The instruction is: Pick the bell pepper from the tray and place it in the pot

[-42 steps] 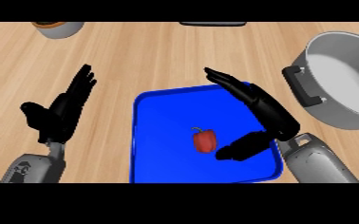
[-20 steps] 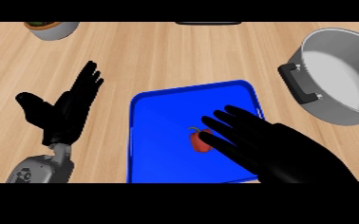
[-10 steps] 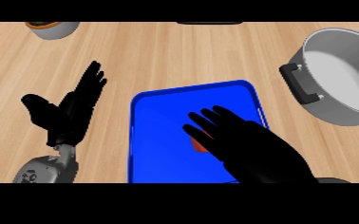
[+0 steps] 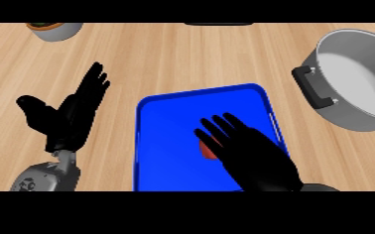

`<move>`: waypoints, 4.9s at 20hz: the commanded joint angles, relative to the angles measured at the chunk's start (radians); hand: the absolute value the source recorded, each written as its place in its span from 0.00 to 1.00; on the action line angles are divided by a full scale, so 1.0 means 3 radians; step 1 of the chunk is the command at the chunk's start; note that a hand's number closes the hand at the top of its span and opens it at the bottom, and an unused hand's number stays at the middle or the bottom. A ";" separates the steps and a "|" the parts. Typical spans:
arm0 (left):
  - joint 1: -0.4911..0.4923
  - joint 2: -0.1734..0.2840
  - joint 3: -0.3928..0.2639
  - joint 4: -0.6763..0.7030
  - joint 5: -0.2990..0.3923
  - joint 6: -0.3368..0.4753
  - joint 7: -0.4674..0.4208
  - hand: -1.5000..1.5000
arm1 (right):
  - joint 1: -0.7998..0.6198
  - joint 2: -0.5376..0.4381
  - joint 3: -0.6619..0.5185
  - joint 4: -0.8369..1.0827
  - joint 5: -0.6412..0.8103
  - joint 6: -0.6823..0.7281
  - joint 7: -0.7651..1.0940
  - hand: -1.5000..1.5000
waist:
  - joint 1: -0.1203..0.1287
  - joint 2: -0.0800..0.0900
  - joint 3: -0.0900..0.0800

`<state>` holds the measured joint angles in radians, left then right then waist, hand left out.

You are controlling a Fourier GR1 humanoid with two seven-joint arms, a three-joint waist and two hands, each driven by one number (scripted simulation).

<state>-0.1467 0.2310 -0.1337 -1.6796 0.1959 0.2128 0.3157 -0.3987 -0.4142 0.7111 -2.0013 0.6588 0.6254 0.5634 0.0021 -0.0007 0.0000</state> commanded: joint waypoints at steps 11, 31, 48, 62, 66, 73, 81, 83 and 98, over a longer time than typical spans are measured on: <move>0.0029 -0.0168 0.0056 -0.0171 -0.0250 -0.0076 0.0149 0.50 | 0.0451 0.0580 0.0136 0.0216 0.0795 -0.0253 -0.0295 0.00 | -0.0005 0.0000 0.0001; 0.0082 -0.0217 0.0366 -0.0028 -0.0220 -0.0379 0.0022 0.50 | 0.0241 0.1085 0.0047 0.1381 0.1595 -0.0163 -0.0387 0.00 | 0.0007 0.0002 0.0000; -0.0030 -0.0261 0.0453 0.0006 -0.0249 -0.0510 0.0140 0.50 | 0.0071 0.1206 -0.0214 0.1978 0.1720 -0.0606 -0.1171 1.00 | 0.0006 0.0007 0.0001; 0.0174 -0.0410 0.0442 -0.0122 -0.0463 -0.0348 0.0045 0.50 | 0.0784 0.0433 -0.1290 0.1597 0.1564 -0.1017 -0.1475 1.00 | -0.0243 -0.0007 0.0008; 0.0247 -0.0411 0.0523 -0.0185 -0.0442 -0.0281 0.0082 0.50 | 0.0875 -0.0046 -0.2382 0.1796 0.1091 -0.1025 -0.1512 1.00 | -0.0446 -0.0013 0.0020; 0.0234 -0.0397 0.0504 -0.0167 -0.0397 -0.0368 0.0054 0.50 | 0.0970 -0.1071 -0.3845 0.2242 0.0305 -0.1282 -0.2444 1.00 | -0.0244 -0.0011 0.0011; 0.0113 -0.0473 0.0422 -0.0068 -0.0445 -0.0357 0.0032 0.50 | 0.1063 -0.1837 -0.4821 0.2645 -0.0483 -0.0931 -0.3558 1.00 | -0.0120 -0.0016 0.0001; 0.0138 -0.0385 0.0462 -0.0065 -0.0371 -0.0499 -0.0012 0.50 | 0.1026 -0.1848 -0.4898 0.2678 -0.0571 -0.0926 -0.3723 1.00 | -0.0062 -0.0008 0.0000; 0.0361 -0.0590 0.0199 -0.0047 -0.0547 -0.0495 -0.0195 0.50 | -0.0102 -0.1969 -0.4397 0.2615 -0.0995 -0.0439 -0.2521 1.00 | 0.0065 0.0012 -0.0002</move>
<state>-0.1013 0.0747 -0.0408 -1.6893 0.0444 0.0769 0.3101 -0.3247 -0.9999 -0.6836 -1.2686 0.3535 0.5031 -0.2800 0.0073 0.0003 -0.0008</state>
